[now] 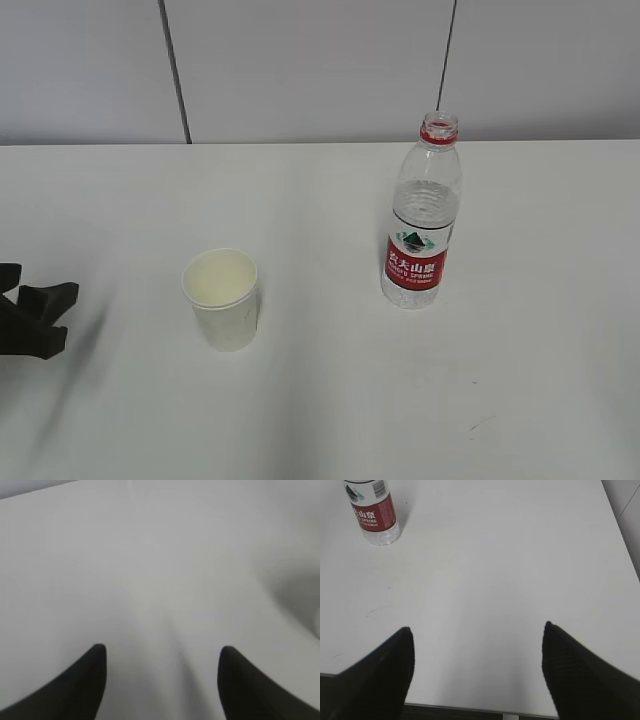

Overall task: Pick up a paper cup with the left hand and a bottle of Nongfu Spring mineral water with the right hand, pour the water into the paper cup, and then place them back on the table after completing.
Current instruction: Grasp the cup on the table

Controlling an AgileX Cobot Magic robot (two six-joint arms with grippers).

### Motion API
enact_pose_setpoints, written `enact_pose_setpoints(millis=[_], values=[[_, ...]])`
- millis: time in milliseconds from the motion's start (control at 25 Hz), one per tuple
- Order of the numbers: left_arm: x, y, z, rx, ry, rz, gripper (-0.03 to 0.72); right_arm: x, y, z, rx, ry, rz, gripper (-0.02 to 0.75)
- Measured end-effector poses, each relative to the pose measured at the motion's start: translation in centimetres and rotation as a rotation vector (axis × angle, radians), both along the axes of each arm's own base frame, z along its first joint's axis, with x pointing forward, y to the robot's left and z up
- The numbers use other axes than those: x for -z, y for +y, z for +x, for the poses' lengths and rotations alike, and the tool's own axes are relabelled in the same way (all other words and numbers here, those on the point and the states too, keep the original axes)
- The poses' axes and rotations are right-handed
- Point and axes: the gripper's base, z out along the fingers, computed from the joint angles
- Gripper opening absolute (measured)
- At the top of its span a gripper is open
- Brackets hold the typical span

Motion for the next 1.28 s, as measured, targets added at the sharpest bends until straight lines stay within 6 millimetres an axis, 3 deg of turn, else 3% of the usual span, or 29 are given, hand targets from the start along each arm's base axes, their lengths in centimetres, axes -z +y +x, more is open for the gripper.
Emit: enact_pose_setpoints(millis=[360, 560, 680, 960, 1280], values=[[1.2, -1.6, 0.1, 0.21, -0.051, -0.007, 0.445, 0.0, 0.0, 0.0, 0.0, 0.0, 0.0, 0.587], [1.6, -2.4, 0.5, 0.274, -0.128, -0.087, 0.592, 0.0, 0.0, 0.0, 0.0, 0.0, 0.0, 0.587], [2.3, -2.7, 0.7, 0.296, -0.141, -0.13, 0.624, 0.0, 0.0, 0.0, 0.0, 0.0, 0.0, 0.587], [5.0, -3.4, -0.1, 0.392, -0.024, -0.144, 0.615, 0.0, 0.0, 0.0, 0.0, 0.0, 0.0, 0.587], [4.9, -3.7, 0.2, 0.439, -0.037, -0.144, 0.608, 0.0, 0.0, 0.0, 0.0, 0.0, 0.0, 0.587]])
